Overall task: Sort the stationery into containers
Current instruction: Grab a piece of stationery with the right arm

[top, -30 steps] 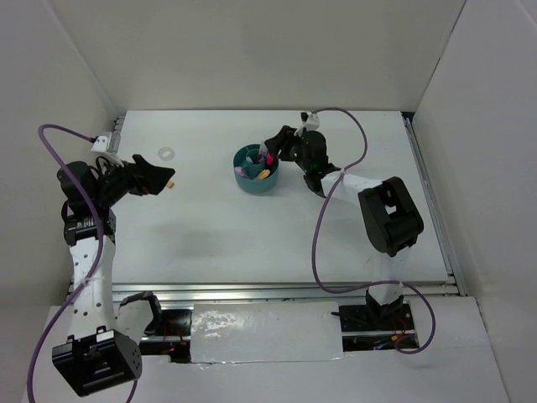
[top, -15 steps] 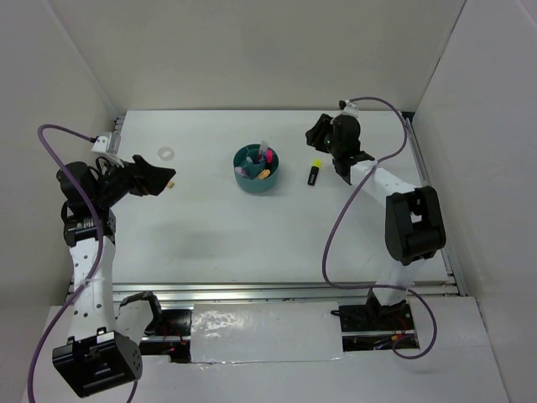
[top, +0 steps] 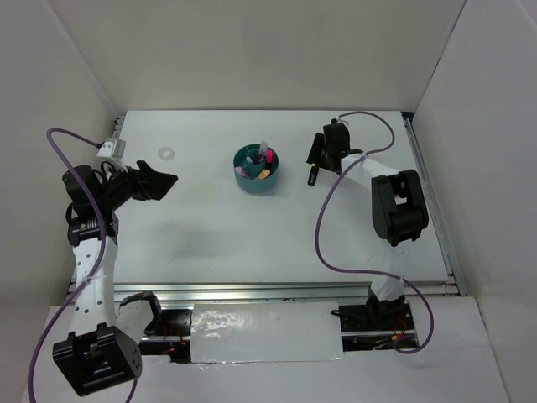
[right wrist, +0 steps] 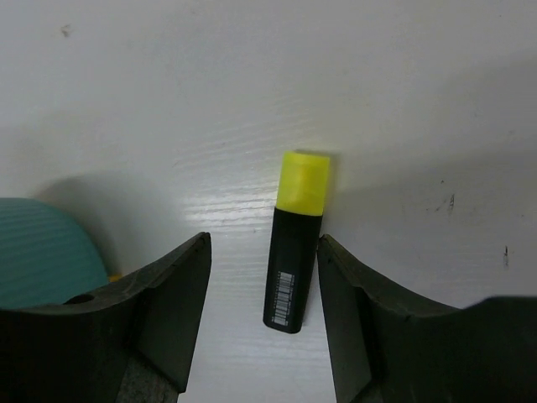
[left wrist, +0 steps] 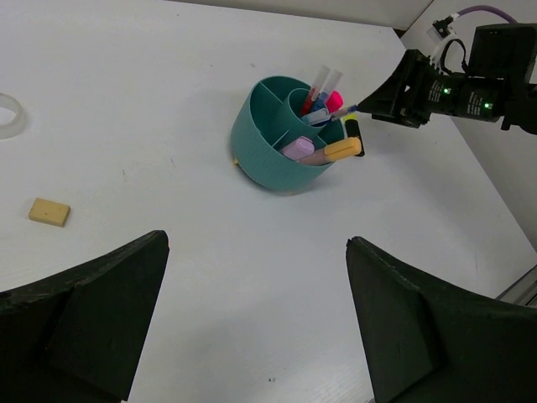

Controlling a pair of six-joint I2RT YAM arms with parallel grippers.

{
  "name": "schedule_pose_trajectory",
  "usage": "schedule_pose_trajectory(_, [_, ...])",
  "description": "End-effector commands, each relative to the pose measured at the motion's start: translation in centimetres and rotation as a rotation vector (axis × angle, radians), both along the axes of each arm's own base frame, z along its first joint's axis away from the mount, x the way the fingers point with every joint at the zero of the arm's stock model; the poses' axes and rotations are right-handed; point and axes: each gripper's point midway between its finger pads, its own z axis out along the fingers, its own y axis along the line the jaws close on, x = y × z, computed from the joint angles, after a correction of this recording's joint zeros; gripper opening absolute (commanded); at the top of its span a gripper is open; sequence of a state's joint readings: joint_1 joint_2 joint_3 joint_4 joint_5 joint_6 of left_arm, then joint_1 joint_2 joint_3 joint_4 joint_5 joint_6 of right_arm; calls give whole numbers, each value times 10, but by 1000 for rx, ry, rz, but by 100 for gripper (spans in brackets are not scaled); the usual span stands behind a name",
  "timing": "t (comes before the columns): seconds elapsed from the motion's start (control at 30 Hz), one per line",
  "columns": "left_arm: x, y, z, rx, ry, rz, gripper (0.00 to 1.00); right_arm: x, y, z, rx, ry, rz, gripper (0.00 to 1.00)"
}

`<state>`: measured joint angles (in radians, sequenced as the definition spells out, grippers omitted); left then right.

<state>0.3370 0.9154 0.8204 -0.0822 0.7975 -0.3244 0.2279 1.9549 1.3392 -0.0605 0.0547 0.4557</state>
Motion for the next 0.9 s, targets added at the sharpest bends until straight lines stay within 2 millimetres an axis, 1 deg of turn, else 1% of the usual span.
schedule_pose_trajectory(0.0, [4, 4, 3, 51, -50, -6, 99, 15, -7, 10, -65, -13, -89, 60])
schedule_pose_trajectory(0.07, [5, 5, -2, 49, -44, -3, 99, 15, -5, 7, -69, -7, -78, 60])
schedule_pose_trajectory(0.1, [5, 4, -3, 46, -41, -4, 99, 17, -3, 10, -70, -10, -77, 60])
schedule_pose_trajectory(0.2, [6, 5, -8, 41, -30, -6, 99, 18, -5, 7, -75, 10, -80, 60])
schedule_pose_trajectory(0.27, [6, 5, -12, 41, -17, -5, 99, 13, -5, -3, -74, 53, -74, 60])
schedule_pose_trajectory(0.3, [6, 5, -12, 49, -19, -5, 99, 13, -3, -4, -73, 61, -70, 60])
schedule_pose_trajectory(0.4, [6, 7, -16, 56, -5, -1, 99, 4, -3, -16, -83, 122, -52, 60])
schedule_pose_trajectory(0.57, [5, 7, -22, 58, 16, -3, 99, -3, 4, -29, -83, 178, -5, 60])
schedule_pose_trajectory(0.6, [5, 7, -21, 63, 12, 0, 99, -8, 4, -34, -88, 203, 2, 60])
schedule_pose_trajectory(0.8, [3, 8, -21, 71, 23, 4, 99, -27, 7, -51, -90, 289, 32, 59])
schedule_pose_trajectory(0.87, [3, 9, -19, 74, 23, 7, 99, -31, 7, -55, -92, 306, 38, 57])
